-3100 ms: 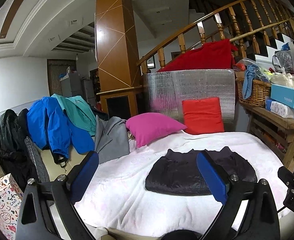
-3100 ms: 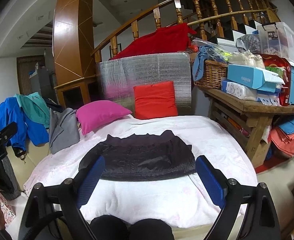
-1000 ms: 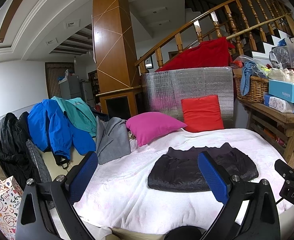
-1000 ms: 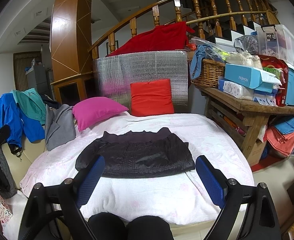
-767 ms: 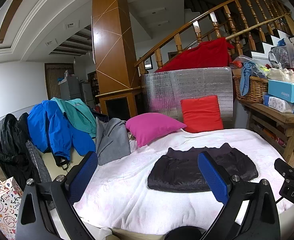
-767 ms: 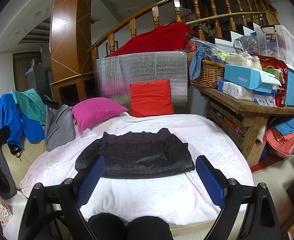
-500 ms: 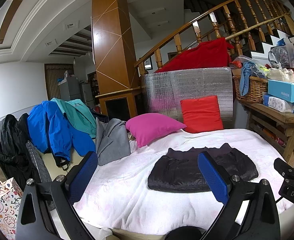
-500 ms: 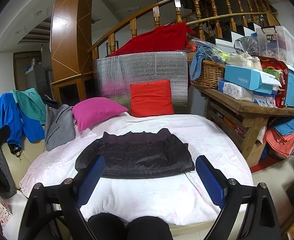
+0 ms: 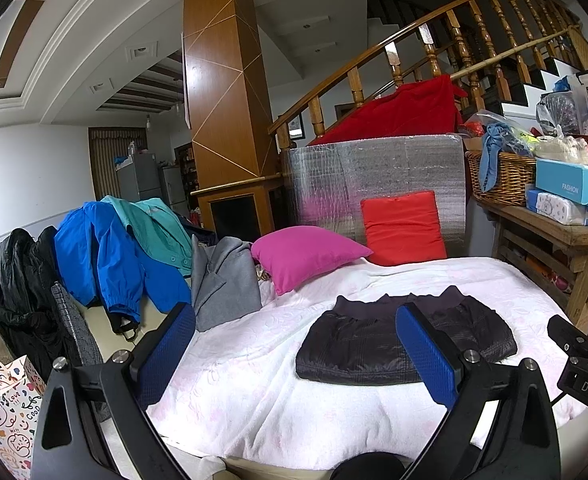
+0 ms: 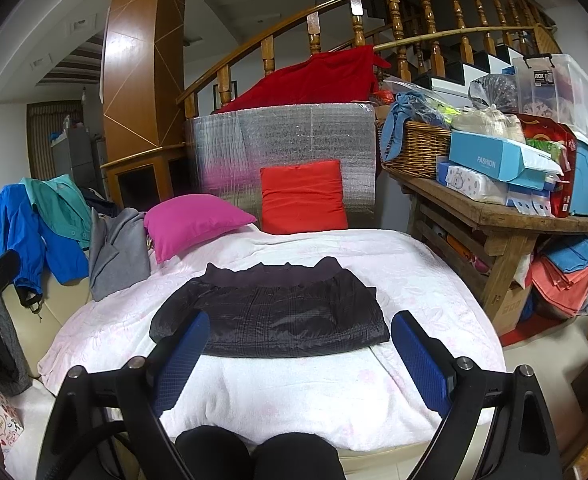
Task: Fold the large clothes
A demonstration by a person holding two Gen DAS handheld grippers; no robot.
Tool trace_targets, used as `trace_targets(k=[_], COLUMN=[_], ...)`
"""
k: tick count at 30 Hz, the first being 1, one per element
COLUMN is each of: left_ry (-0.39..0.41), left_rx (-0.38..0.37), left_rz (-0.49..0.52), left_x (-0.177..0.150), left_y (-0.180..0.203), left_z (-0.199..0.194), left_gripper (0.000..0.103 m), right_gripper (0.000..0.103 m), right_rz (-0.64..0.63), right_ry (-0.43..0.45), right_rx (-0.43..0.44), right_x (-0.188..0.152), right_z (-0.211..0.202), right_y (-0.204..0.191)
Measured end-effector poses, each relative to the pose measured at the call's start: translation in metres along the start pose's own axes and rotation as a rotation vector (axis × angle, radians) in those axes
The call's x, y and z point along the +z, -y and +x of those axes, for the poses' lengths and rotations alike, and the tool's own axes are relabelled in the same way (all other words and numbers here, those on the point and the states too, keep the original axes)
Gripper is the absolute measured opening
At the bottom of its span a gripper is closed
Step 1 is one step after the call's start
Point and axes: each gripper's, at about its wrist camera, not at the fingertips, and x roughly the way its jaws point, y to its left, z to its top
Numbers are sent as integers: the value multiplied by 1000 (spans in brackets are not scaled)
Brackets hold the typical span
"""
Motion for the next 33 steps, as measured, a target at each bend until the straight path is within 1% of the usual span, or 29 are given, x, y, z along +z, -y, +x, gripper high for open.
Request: trace_targets(k=[10, 22, 33], left_ry=[-2, 7, -11], left_rx=[-2, -20, -40], left_rz=[7, 11, -6], left_x=[-2, -2, -7], left_y=[0, -1, -7], left_z=[2, 4, 13], left_gripper=[100, 100, 100], right_gripper=[94, 94, 94], right_rz=[-2, 3, -27], right_ry=[-2, -2, -20], right_rx=[-1, -15, -27], right_x=[0, 2, 1], right_z=[1, 1, 6], right_y=[1, 13, 4])
